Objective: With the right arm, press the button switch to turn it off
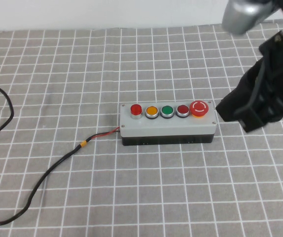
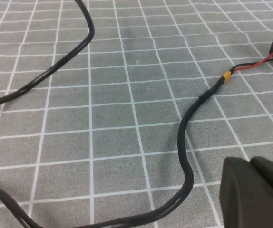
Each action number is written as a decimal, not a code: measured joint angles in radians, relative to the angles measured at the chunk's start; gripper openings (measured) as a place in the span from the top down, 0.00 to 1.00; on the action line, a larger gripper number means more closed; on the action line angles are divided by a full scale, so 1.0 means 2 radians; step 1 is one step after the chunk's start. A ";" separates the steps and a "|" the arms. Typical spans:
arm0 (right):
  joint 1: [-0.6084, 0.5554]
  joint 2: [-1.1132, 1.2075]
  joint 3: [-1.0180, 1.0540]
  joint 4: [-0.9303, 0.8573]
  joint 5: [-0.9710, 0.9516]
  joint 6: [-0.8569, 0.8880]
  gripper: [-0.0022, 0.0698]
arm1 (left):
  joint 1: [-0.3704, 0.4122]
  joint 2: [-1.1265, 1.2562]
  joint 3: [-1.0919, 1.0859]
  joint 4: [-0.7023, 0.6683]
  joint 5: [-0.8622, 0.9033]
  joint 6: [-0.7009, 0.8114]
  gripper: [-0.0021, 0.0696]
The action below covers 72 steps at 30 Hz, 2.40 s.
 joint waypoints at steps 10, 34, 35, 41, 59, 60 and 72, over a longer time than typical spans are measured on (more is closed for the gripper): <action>0.000 -0.002 0.068 -0.016 -0.067 -0.045 0.99 | 0.000 0.000 0.000 0.000 0.000 0.000 0.98; -0.226 -0.489 0.680 -0.058 -0.559 -0.049 0.99 | 0.000 0.000 0.000 0.000 0.000 0.000 0.98; -0.235 -0.503 0.699 -0.054 -0.579 -0.049 0.99 | 0.000 0.000 0.000 0.000 0.000 0.000 0.98; -0.289 -0.598 0.764 -0.010 -0.617 -0.049 0.99 | 0.000 0.000 0.000 0.000 0.000 0.000 0.98; -0.295 -0.652 0.770 0.008 -0.463 -0.049 0.99 | 0.000 0.000 0.000 0.000 0.000 0.000 0.98; -0.295 -0.652 0.770 0.008 -0.462 -0.049 0.99 | 0.000 0.000 0.000 0.000 0.000 0.000 0.98; -0.295 -0.652 0.770 0.009 -0.460 -0.049 0.99 | 0.000 0.000 0.000 0.000 0.000 0.000 0.98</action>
